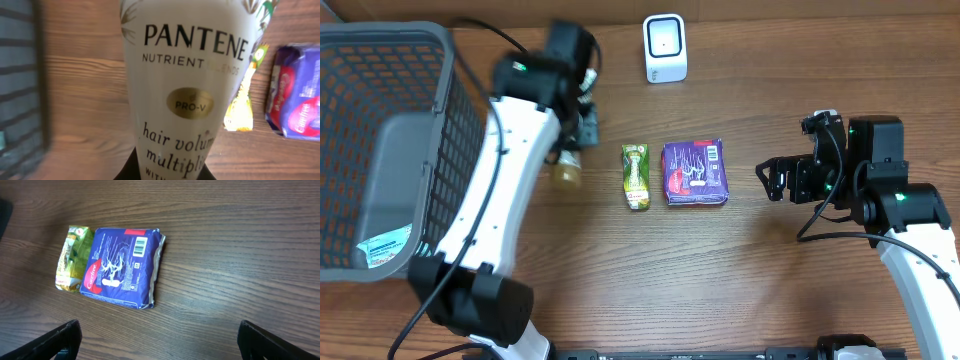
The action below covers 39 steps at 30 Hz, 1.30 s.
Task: Scan the item barcode
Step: 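Grasp the Pantene tube and place it left of the juice box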
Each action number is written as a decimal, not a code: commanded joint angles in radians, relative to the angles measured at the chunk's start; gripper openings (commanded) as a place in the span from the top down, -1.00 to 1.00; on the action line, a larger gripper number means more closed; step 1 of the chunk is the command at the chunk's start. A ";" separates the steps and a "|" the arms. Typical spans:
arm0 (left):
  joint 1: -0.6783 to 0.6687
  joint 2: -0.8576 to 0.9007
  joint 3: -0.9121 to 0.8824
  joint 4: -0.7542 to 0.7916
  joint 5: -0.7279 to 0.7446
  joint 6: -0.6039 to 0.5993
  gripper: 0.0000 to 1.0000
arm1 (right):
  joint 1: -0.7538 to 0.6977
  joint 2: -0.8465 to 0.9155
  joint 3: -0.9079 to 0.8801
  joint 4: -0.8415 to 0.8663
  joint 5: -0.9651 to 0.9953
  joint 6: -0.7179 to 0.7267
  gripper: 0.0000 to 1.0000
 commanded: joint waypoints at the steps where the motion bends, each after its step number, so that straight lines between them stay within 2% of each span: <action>1: -0.024 -0.010 -0.173 0.130 0.076 -0.034 0.91 | 0.001 -0.003 0.022 0.003 0.003 0.000 -1.00; 7: -0.037 0.023 -0.441 0.422 0.107 -0.099 0.92 | 0.001 -0.003 0.022 0.003 0.002 -0.001 -1.00; 12: -0.038 0.064 -0.544 0.546 0.106 -0.105 0.90 | 0.001 -0.003 0.022 0.003 0.002 0.000 -1.00; 16: -0.038 0.087 -0.557 0.577 0.114 -0.105 0.77 | 0.001 -0.003 0.022 0.003 0.002 0.000 -1.00; 19: -0.037 0.078 -0.545 0.584 0.114 -0.100 0.54 | 0.001 -0.003 0.022 0.003 0.002 0.000 -1.00; 23: -0.035 0.056 -0.464 0.534 0.113 -0.078 -0.28 | 0.001 -0.003 0.022 0.003 0.002 -0.001 -1.00; 28: -0.035 0.010 -0.267 0.401 0.100 -0.026 -0.32 | 0.001 -0.003 0.022 0.003 0.002 -0.001 -1.00; 34: -0.016 -0.097 0.039 0.200 -0.016 -0.025 -0.28 | 0.001 -0.003 0.022 0.003 0.002 0.000 -1.00; 39: 0.068 -0.235 0.109 0.110 -0.095 -0.054 -0.33 | 0.001 -0.003 0.022 0.003 0.002 -0.001 -1.00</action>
